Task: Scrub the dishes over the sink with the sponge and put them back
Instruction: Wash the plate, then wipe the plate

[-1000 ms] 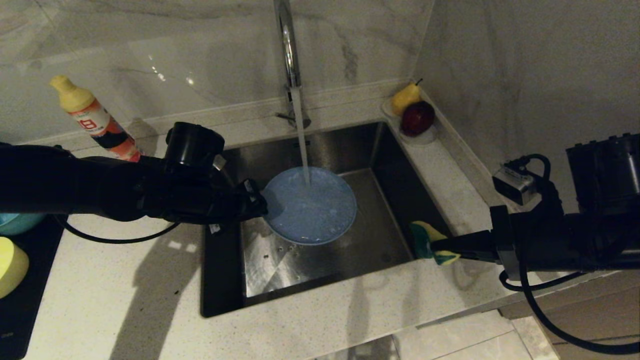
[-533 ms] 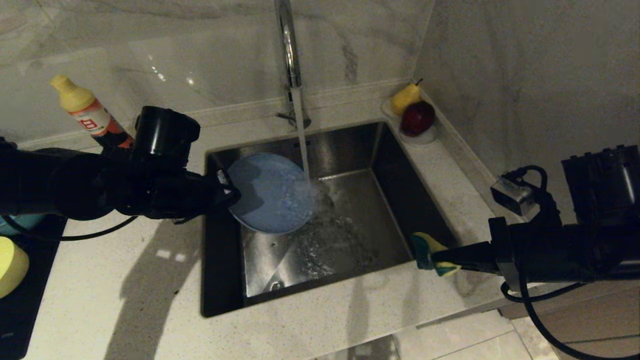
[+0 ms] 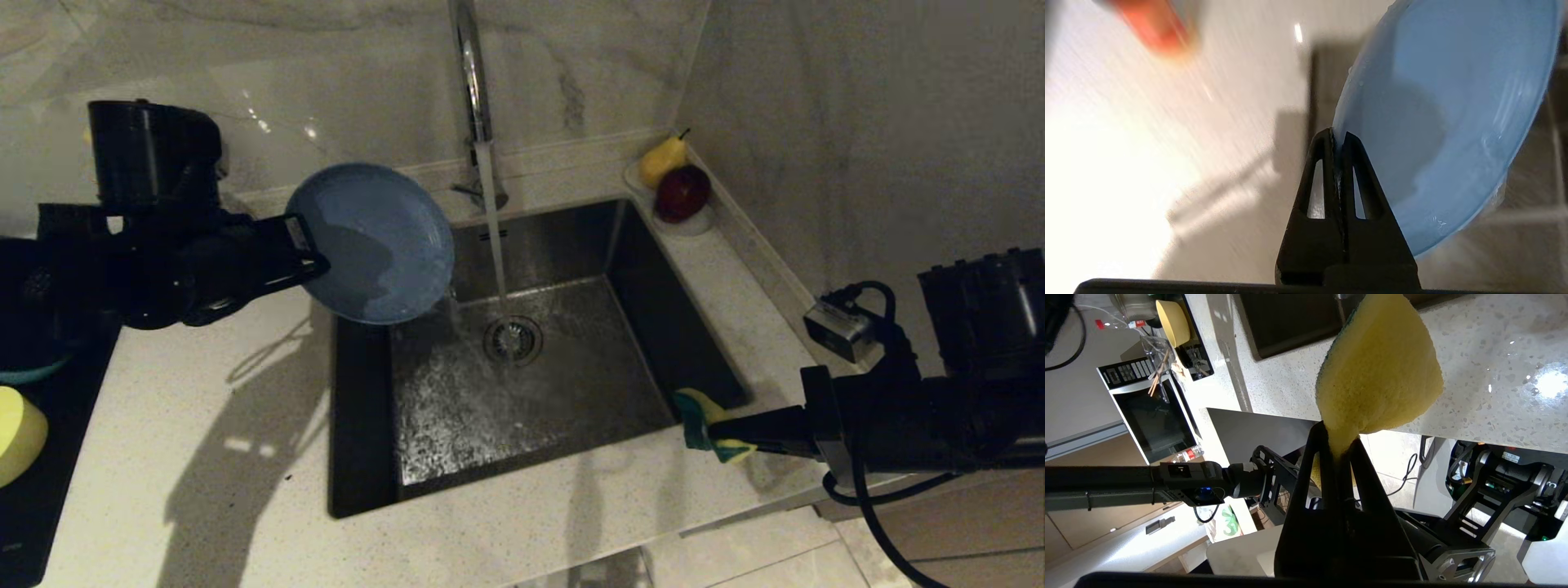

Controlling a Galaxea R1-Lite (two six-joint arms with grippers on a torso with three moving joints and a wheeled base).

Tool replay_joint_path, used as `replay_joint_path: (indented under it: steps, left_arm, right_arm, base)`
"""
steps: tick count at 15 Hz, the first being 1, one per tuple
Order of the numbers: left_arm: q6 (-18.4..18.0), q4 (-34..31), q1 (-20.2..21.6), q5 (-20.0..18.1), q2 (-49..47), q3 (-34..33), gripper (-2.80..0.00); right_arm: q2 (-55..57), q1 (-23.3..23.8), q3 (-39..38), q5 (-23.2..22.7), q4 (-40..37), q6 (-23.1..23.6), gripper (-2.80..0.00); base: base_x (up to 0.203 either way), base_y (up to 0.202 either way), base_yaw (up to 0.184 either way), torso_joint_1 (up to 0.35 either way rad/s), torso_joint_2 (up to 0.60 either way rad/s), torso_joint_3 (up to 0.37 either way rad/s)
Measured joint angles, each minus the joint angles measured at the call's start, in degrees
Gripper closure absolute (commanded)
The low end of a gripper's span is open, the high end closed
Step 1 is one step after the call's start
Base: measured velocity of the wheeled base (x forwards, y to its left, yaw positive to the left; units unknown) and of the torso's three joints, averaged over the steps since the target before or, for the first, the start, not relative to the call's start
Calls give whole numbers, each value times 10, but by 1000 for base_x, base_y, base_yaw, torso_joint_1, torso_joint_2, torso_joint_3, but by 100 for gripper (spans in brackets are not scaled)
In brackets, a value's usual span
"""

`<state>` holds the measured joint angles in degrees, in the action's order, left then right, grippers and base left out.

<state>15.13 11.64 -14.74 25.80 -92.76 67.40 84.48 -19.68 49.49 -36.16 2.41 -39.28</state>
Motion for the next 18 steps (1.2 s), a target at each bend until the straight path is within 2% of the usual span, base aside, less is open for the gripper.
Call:
replay_joint_path:
  steps: [7,9,11,13,15,16,17,18]
  left_arm:
    - [-180,299,8,4,52,-151,0]
    - [-190,355,9,5,57,-178,0]
    - [-183,350,9,2,63,-187,0]
    - [-154,294,9,0,71,-190,0]
    - [-94,201,9,-10,85,-181,0]
    - [-58,141,8,-28,95,-170,0]
    - [-13,67,8,-53,108,-154,0]
    - [47,-14,8,-84,125,-134,0]
  right_arm:
    - [-9,0,13,-1,-1,-1,0]
    - [-7,-1,9,-1,0,-1,0]
    - [-6,-1,8,-1,0,-1,0]
    - [-7,-1,10,-1,-1,-1,0]
    - [-8,-1,11,-1,-1,-1,0]
    - [-7,-1,10,-1,0,-2,0]
    - [-5,-1,8,0,0,-1,0]
    - [-1,-1,7,1,0,-1,0]
  base:
    - [0,0,0,0,0,0]
    - [0,0,0,0,0,0]
    - [0,0,0,0,0,0]
    - [0,0,0,0,0,0]
    - [0,0,0,0,0,0]
    - [0,0,0,0,0,0]
    - [0,0,0,0,0,0]
    - [0,0,0,0,0,0]
